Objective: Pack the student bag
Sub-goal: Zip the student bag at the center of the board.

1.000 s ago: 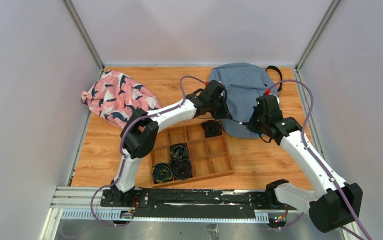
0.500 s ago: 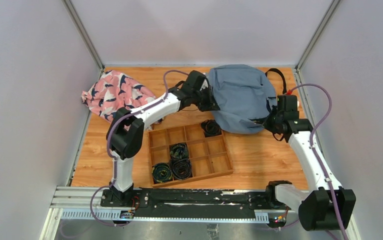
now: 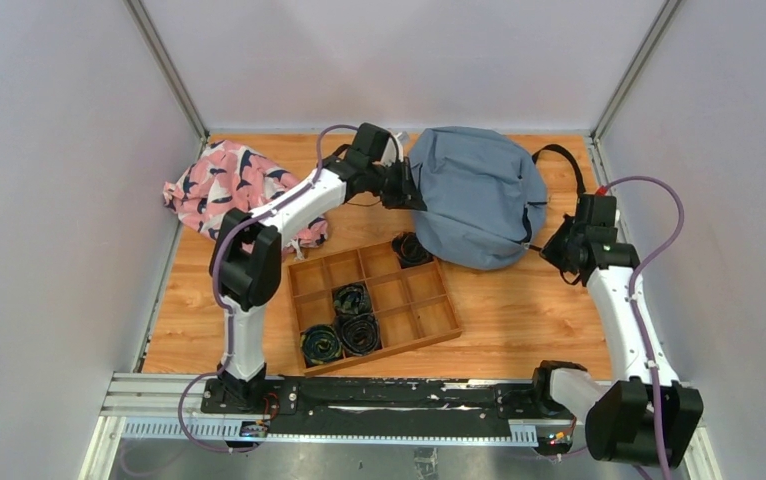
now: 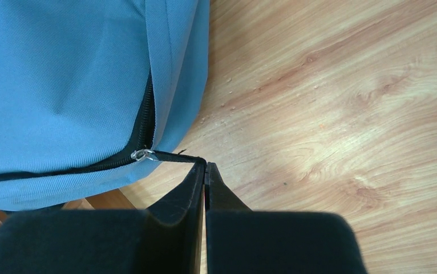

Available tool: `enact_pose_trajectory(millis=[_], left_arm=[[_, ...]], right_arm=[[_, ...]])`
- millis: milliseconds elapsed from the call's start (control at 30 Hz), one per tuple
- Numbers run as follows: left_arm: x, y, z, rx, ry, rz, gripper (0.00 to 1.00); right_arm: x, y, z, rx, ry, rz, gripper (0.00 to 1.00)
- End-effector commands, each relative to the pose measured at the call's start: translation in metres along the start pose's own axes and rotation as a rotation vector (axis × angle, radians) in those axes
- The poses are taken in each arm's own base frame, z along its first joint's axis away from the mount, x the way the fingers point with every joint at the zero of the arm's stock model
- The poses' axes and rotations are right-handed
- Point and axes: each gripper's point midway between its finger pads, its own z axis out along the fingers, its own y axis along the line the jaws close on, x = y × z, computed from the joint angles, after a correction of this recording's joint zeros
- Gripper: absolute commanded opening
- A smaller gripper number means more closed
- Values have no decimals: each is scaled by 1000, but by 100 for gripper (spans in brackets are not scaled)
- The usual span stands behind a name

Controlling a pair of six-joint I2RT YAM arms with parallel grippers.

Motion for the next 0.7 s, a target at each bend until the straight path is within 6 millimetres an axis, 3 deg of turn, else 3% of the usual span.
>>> enact_pose_trajectory(millis=[0, 200, 367, 433, 533, 667], left_arm=[[-23, 1, -7, 19, -25, 68, 0], [-27, -5, 16, 31, -14, 78, 0], [-39, -27, 38, 107, -55, 2, 1], [-41, -30, 46, 107, -62, -6, 15], [-54, -22, 49, 31, -89, -49, 48], [-66, -27, 28, -1, -139, -11, 62]], right_arm=[[-21, -21, -24, 88, -93, -22, 0], [-43, -20, -57, 88, -171, -34, 0], [-49, 38, -100, -219, -194, -33, 0], [-53, 50, -114, -279, -210, -35, 0], [-52, 64, -119, -343, -184, -63, 0], [-31, 68, -98, -360, -82, -87, 0]])
